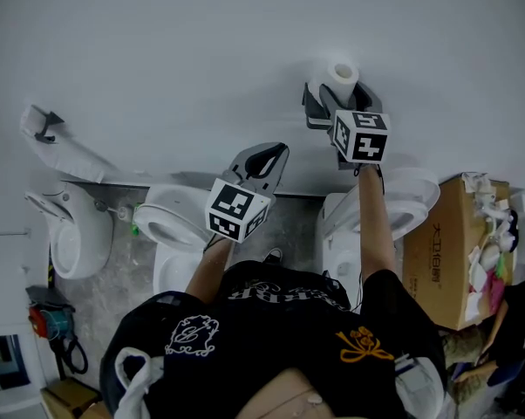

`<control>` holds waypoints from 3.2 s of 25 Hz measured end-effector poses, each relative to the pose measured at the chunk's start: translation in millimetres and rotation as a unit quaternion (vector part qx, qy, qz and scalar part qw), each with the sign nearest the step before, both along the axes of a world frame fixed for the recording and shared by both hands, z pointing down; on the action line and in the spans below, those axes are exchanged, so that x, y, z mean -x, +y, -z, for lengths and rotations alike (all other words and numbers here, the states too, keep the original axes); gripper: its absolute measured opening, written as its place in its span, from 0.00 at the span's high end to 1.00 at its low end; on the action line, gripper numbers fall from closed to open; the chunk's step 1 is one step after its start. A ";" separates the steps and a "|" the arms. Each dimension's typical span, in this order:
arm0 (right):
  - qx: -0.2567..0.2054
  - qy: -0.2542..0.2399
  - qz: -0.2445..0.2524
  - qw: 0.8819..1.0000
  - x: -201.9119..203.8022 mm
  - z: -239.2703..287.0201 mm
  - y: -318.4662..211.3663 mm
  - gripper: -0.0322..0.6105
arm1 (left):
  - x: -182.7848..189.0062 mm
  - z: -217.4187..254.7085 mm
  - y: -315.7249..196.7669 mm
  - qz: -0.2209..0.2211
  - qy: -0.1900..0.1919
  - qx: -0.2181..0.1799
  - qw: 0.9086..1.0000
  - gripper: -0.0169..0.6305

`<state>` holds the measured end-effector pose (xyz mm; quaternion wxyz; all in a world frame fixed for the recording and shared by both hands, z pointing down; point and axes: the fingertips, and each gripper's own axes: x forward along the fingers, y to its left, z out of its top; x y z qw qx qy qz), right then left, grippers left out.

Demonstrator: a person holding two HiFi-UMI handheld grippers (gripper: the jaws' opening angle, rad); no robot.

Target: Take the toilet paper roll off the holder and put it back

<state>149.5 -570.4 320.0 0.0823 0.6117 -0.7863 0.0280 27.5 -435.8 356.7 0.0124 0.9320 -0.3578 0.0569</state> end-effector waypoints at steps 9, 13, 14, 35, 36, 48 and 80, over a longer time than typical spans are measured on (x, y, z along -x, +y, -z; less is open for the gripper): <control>-0.048 0.006 0.006 0.999 -18.1 37.1 62.7 0.48 | -22.2 -5.1 15.0 -0.026 0.004 0.008 1.000 0.93; -0.052 0.006 0.002 0.999 -37.4 38.5 99.5 0.48 | -43.3 -8.9 30.0 -0.038 0.007 0.015 0.999 0.93; -0.051 0.006 0.001 0.999 -42.1 37.3 107.7 0.48 | -48.4 -10.0 33.8 -0.040 0.007 0.017 0.999 0.93; 0.033 -0.048 -0.005 0.998 -101.2 -79.3 265.0 0.48 | -108.5 -41.1 139.4 -0.030 0.008 0.043 0.999 0.93; 0.038 -0.051 -0.005 0.998 -101.9 -86.0 270.2 0.48 | -109.0 -42.7 143.4 -0.028 0.008 0.044 0.999 0.93; 0.082 -0.066 0.014 0.994 -95.2 -144.4 307.6 0.48 | -113.1 -51.1 172.3 -0.015 0.001 0.049 0.999 0.93; 0.007 -0.039 0.052 0.998 -69.8 -61.6 257.3 0.48 | -66.5 -52.8 164.7 0.020 -0.001 0.052 0.998 0.93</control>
